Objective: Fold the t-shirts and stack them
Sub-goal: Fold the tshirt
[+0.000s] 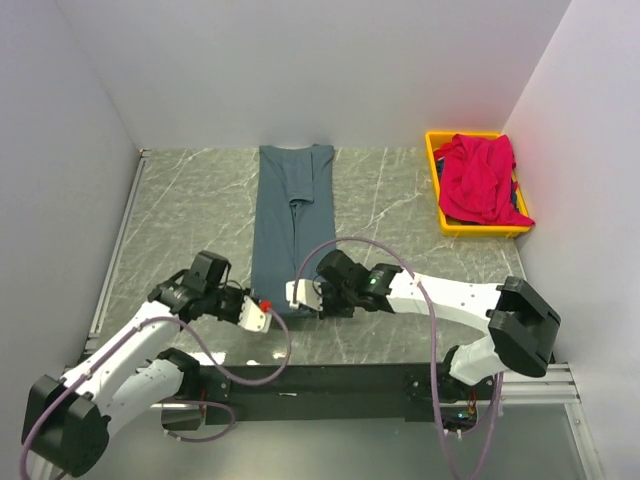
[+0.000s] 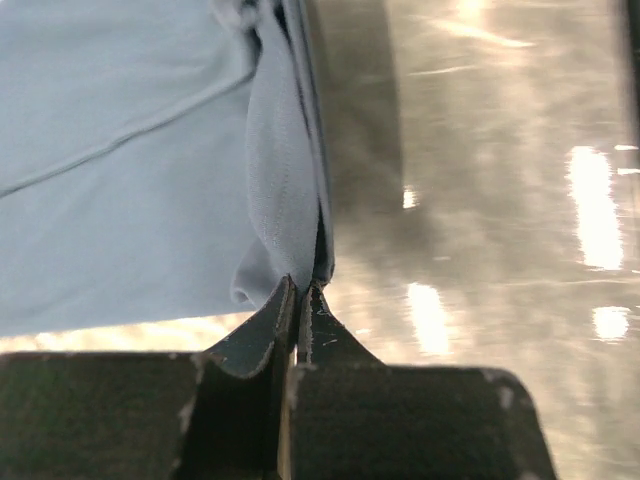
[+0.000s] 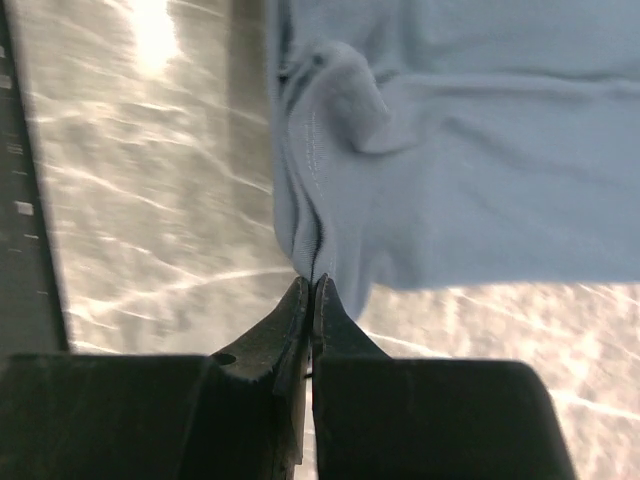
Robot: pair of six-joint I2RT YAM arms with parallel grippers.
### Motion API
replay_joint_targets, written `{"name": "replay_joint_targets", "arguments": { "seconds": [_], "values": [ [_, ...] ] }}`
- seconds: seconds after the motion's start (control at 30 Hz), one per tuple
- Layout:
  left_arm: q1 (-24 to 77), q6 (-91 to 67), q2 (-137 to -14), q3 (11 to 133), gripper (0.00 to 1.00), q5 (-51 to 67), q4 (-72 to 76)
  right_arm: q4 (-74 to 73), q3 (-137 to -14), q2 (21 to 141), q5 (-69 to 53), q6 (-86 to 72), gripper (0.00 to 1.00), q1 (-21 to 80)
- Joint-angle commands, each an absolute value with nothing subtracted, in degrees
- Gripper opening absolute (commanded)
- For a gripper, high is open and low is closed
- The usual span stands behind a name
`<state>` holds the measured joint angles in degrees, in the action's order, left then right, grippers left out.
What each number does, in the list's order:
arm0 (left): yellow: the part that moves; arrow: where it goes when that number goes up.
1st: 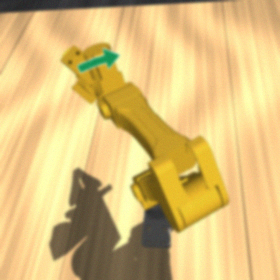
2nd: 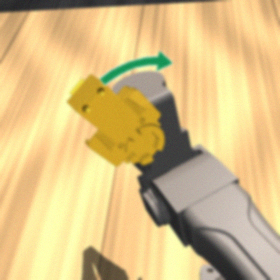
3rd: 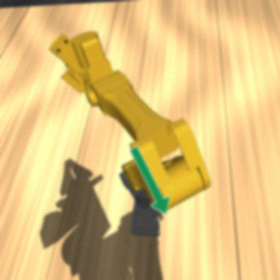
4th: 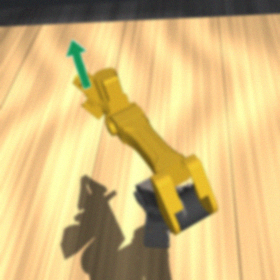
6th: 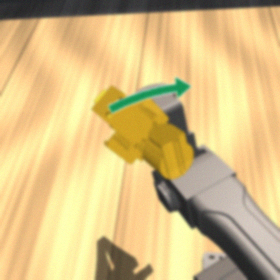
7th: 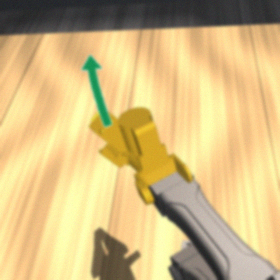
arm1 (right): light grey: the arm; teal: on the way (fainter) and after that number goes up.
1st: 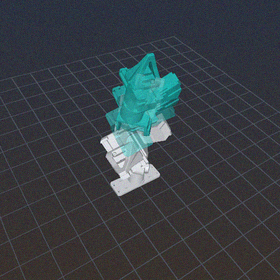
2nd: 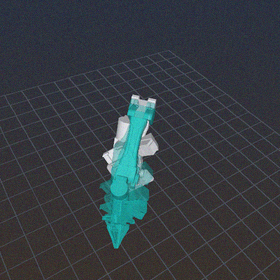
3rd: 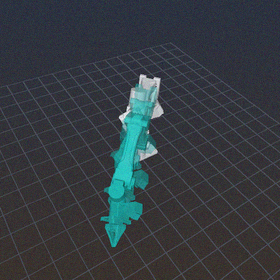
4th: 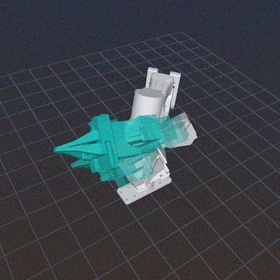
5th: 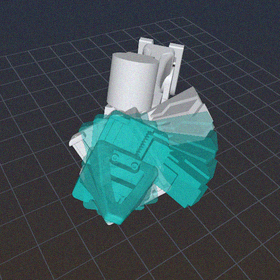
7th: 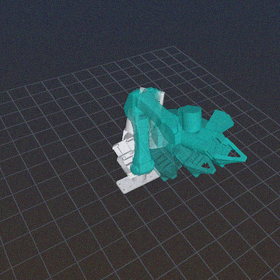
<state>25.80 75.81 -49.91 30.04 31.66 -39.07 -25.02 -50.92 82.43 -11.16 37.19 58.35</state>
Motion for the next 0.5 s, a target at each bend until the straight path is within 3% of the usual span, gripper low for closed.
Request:
{"name": "replay_joint_targets", "arguments": {
  "seconds": [0.0, 0.47],
  "values": [
    [22.4, 74.2, -54.8, 35.1, 0.00, 34.2, -33.5, -25.2, -54.6, 82.6, -9.1, 41.6, 0.00, 54.9],
    [11.3, 74.1, -84.9, 56.3, 0.01, 37.3, -19.8, -21.9, -76.1, 102.4, -9.8, 55.6, 0.00, 39.1]
  ]
}}
